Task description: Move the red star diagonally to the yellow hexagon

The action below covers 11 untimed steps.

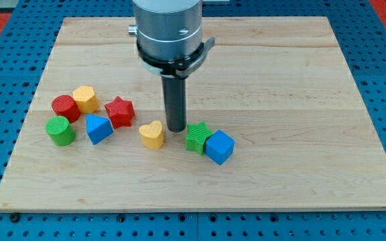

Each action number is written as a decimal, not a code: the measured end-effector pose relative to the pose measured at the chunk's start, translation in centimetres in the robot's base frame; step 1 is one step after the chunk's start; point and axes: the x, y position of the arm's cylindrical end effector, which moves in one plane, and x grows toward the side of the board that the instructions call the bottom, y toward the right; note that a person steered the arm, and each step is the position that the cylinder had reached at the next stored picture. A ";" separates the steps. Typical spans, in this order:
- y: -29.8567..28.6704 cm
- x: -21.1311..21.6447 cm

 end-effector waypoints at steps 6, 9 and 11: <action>-9.9 1.9; -6.6 -4.6; -6.5 -13.3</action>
